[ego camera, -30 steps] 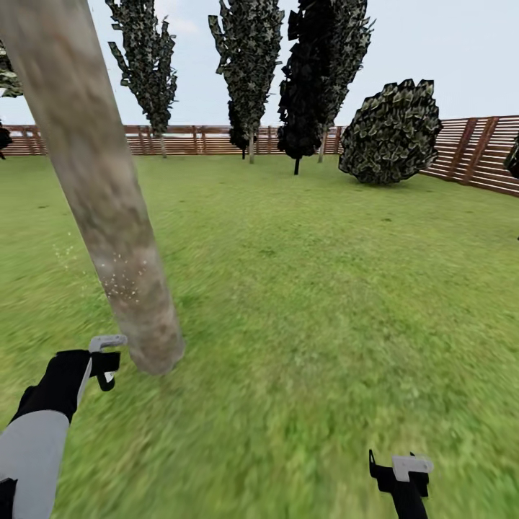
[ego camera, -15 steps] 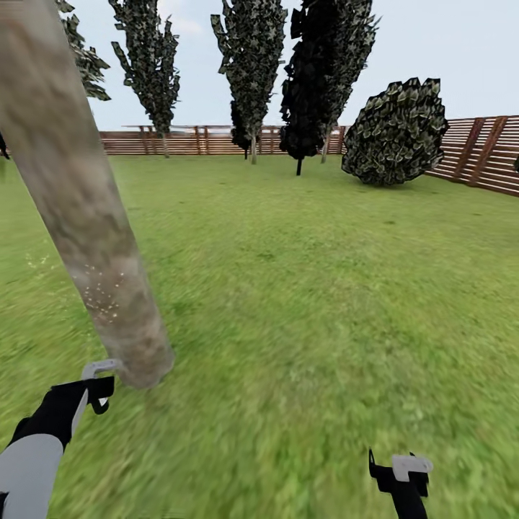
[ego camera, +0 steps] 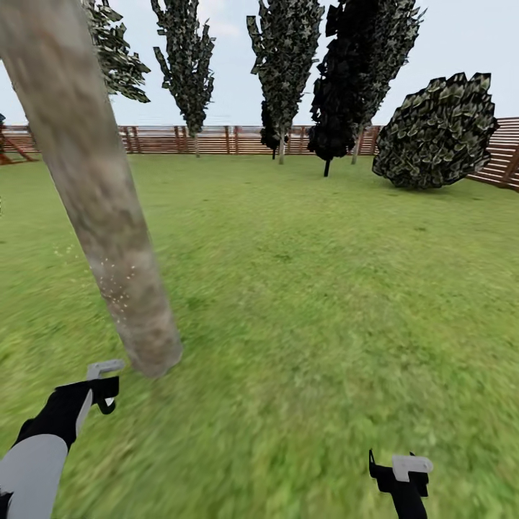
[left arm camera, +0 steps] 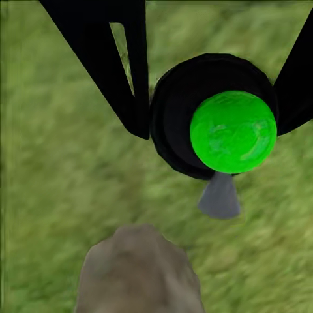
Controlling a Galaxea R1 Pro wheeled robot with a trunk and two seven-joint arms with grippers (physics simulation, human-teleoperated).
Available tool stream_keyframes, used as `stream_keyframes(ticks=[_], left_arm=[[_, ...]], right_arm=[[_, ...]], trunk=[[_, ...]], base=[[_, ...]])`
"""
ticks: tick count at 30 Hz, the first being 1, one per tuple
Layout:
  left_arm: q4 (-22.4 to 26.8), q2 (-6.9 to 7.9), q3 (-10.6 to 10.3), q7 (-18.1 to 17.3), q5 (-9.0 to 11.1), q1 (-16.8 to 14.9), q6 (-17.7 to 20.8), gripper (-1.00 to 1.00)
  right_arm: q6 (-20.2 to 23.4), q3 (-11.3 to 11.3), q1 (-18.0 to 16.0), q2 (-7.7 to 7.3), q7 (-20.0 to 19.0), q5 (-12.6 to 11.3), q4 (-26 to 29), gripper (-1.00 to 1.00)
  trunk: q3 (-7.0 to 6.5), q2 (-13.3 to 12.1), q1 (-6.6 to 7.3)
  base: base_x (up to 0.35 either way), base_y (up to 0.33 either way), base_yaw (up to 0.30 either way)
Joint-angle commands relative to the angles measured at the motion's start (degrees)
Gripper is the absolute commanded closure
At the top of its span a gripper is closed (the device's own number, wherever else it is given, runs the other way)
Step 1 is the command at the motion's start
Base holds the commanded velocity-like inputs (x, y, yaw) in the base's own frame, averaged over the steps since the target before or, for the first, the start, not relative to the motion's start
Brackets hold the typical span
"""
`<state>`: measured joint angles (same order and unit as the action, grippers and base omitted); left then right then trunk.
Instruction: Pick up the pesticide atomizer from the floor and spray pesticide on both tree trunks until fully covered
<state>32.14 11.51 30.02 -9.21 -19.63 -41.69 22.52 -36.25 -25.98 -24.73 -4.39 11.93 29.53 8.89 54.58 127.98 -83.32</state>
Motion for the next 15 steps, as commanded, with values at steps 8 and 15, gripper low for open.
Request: stream_keyframes(ticks=[8, 15], left_arm=[[-0.1, -0.17, 0.2, -0.5, 1.1, -0.1, 0.2, 1.00], [0.0, -0.17, 0.2, -0.5, 1.0, -0.1, 0.2, 1.00]], right_arm=[[-0.1, -0.2, -0.1, 0.00, 0.4, 0.6, -0.1, -1.00], [-0.1, -0.2, -0.1, 0.00, 0.4, 0.6, -0.1, -1.00]], trunk=[[0.05, 0.0, -0.01], [0.05, 0.0, -0.01]], base=[[0.179, -0.242, 0.006], [0.174, -0.241, 0.000]])
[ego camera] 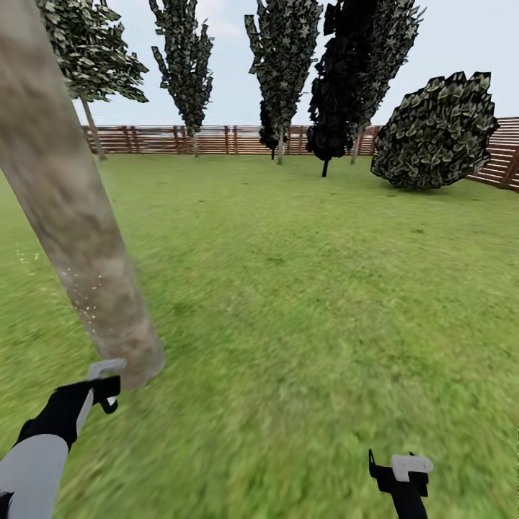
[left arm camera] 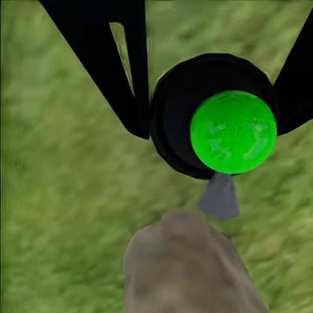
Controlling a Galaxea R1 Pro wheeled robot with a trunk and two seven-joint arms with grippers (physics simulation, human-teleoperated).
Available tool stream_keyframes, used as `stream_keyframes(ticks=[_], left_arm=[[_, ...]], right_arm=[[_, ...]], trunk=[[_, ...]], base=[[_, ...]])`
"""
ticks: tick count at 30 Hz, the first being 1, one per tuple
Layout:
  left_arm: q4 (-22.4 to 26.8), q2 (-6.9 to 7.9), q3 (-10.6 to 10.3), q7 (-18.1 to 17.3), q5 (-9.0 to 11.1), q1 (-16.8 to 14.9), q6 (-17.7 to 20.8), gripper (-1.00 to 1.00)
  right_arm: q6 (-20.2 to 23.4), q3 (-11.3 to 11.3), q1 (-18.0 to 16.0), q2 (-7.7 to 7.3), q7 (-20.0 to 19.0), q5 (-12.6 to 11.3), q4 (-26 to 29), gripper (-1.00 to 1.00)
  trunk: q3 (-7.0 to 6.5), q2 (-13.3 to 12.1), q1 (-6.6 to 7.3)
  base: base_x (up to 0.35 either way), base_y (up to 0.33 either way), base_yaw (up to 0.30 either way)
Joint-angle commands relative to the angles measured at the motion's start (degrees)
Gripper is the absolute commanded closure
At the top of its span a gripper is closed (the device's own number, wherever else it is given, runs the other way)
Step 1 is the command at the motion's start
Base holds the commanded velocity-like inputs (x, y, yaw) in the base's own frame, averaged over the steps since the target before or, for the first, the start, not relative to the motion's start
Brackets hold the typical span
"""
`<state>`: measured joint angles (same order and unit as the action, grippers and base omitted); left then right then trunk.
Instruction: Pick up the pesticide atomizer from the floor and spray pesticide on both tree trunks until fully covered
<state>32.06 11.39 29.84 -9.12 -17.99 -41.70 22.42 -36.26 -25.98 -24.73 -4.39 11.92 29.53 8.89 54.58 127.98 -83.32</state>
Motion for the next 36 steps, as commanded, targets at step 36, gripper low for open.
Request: stream_keyframes(ticks=[36], left_arm=[[0.6, 0.07, 0.6, -0.2, -0.6, -0.1, 0.3, 1.00]], right_arm=[[-0.1, -0.2, -0.1, 0.09, 0.4, 0.6, -0.1, -1.00]], trunk=[[0.05, 0.0, -0.01]], base=[[0.154, -0.246, 0.231]])
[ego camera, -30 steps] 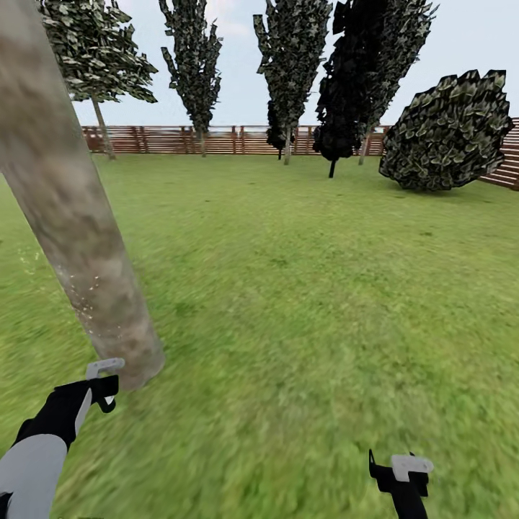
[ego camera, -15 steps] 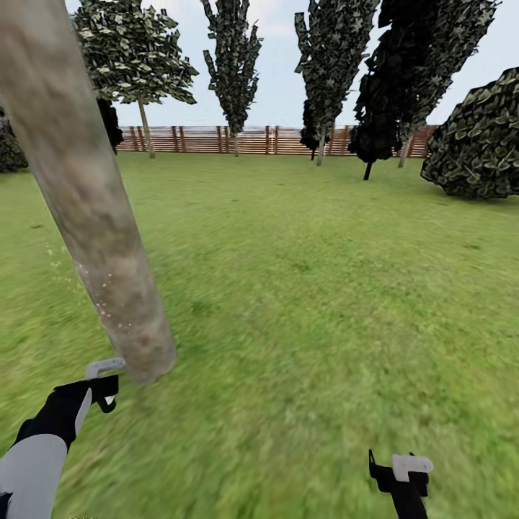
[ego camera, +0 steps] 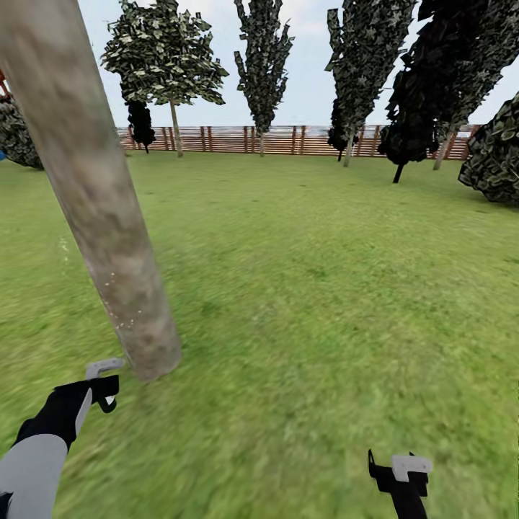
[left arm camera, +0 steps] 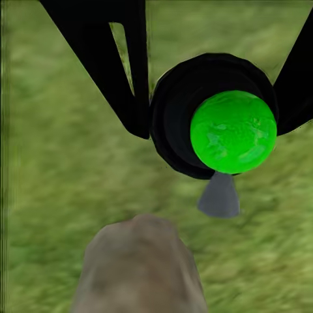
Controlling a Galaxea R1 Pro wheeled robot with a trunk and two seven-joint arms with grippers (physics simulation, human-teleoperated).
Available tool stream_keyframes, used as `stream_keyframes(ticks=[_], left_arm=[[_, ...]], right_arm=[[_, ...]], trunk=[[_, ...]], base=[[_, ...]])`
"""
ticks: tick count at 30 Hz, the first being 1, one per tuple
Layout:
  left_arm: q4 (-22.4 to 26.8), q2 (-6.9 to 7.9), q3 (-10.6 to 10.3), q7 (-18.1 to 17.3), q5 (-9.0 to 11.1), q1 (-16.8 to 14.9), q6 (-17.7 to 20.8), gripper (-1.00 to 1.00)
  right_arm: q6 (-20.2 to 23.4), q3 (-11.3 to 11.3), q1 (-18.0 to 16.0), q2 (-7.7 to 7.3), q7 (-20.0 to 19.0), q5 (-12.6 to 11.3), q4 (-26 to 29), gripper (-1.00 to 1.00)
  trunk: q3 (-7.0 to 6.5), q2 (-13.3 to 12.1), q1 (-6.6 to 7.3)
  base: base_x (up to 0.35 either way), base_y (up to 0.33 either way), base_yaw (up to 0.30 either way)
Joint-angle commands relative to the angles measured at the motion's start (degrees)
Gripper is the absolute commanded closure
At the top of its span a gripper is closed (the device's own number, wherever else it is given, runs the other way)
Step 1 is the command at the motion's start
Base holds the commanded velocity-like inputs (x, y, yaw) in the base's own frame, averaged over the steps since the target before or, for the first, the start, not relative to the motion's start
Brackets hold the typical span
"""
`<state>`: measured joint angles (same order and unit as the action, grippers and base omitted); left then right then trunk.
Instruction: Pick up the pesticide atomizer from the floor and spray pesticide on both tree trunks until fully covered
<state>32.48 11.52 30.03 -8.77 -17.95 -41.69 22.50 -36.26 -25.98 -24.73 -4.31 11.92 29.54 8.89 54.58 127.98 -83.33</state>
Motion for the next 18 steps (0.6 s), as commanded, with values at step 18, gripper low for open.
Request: stream_keyframes(ticks=[18], left_arm=[[0.1, -0.01, 0.4, -0.5, -0.6, -0.1, 0.3, 1.00]], right_arm=[[-0.1, -0.2, -0.1, 0.00, 0.4, 0.6, -0.1, -1.00]], trunk=[[0.05, 0.0, 0.00]], base=[[0.107, -0.263, 0.055]])
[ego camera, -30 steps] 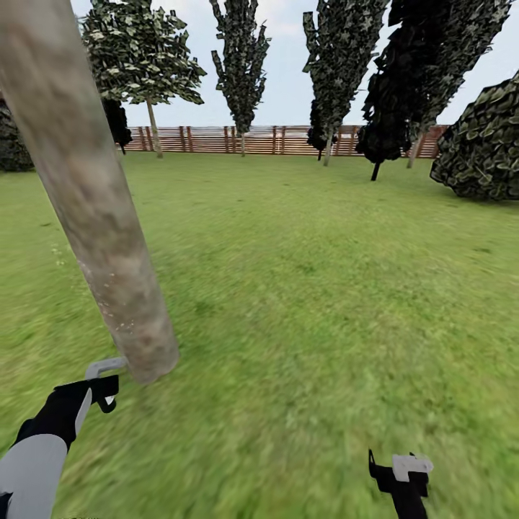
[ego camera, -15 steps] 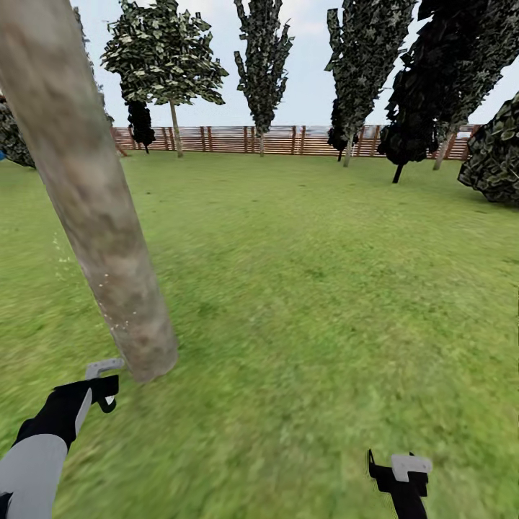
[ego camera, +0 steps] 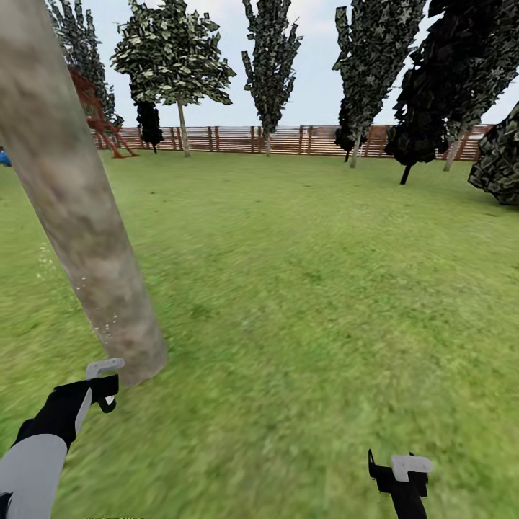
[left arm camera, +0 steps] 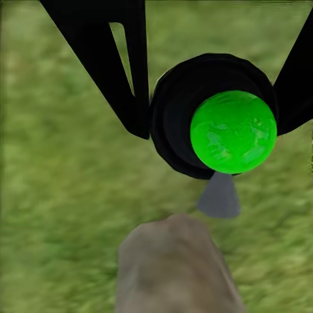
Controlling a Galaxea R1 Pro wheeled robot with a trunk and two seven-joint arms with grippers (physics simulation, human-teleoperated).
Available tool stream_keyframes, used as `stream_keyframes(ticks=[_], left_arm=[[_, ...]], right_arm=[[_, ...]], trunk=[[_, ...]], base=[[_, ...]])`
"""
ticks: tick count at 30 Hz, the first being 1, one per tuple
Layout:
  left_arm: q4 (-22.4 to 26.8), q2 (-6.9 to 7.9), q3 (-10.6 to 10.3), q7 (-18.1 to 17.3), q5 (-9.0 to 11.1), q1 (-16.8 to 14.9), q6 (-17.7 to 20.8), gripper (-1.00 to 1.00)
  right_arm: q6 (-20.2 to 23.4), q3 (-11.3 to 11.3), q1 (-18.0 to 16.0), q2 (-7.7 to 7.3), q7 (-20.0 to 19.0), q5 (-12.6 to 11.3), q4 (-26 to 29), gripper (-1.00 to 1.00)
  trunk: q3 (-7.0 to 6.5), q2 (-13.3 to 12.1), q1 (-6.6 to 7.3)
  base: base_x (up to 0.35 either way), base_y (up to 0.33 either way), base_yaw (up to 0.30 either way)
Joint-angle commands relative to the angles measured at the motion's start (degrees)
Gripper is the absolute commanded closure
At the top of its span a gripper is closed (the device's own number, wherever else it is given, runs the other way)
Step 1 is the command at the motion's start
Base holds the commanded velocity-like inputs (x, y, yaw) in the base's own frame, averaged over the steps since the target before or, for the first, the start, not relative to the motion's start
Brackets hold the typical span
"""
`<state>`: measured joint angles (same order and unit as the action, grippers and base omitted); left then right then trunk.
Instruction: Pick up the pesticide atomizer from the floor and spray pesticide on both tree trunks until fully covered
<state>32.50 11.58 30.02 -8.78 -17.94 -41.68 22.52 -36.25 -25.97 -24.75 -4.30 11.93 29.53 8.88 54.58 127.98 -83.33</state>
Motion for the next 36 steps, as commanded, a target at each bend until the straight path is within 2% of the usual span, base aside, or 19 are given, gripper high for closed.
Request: stream_keyframes(ticks=[1, 11, 23, 29, 33, 36], left_arm=[[0.1, -0.07, 0.4, -0.5, -0.6, -0.1, 0.2, 1.00], [0.1, -0.07, 0.4, -0.5, -0.6, -0.1, 0.2, 1.00], [0.1, -0.07, 0.4, -0.5, -0.6, -0.1, 0.2, 1.00], [0.1, -0.10, 0.4, -0.8, -0.4, -0.1, 0.3, 1.00], [0.2, -0.50, -0.2, -1.5, 0.4, -0.9, 0.8, 1.00], [0.0, -1.15, -0.6, -1.7, 0.2, -5.0, 1.6, 1.00]], right_arm=[[-0.1, -0.2, 0.0, -0.01, 0.4, 0.6, -0.1, -1.00], [-0.1, -0.2, 0.0, -0.01, 0.4, 0.6, -0.1, -1.00], [-0.1, -0.2, 0.0, -0.01, 0.4, 0.6, -0.1, -1.00], [-0.1, -0.2, 0.0, -0.13, 0.5, 0.6, 0.0, -1.00], [-0.1, -0.2, 0.0, -0.18, 0.6, 0.6, 0.0, -1.00], [-0.2, -0.2, 0.0, -0.14, 0.6, 0.6, 0.0, -1.00]], trunk=[[0.05, 0.0, 0.00], [0.05, 0.0, 0.00], [0.05, 0.0, 0.00], [0.05, 0.0, 0.00], [0.05, 0.0, 0.00], [0.05, 0.0, 0.00]], base=[[0.107, -0.263, 0.268], [0.107, -0.263, 0.268], [0.107, -0.263, 0.022], [0.041, -0.089, 0.239], [0.002, -0.003, 0.277], [0.000, 0.000, 0.276]])
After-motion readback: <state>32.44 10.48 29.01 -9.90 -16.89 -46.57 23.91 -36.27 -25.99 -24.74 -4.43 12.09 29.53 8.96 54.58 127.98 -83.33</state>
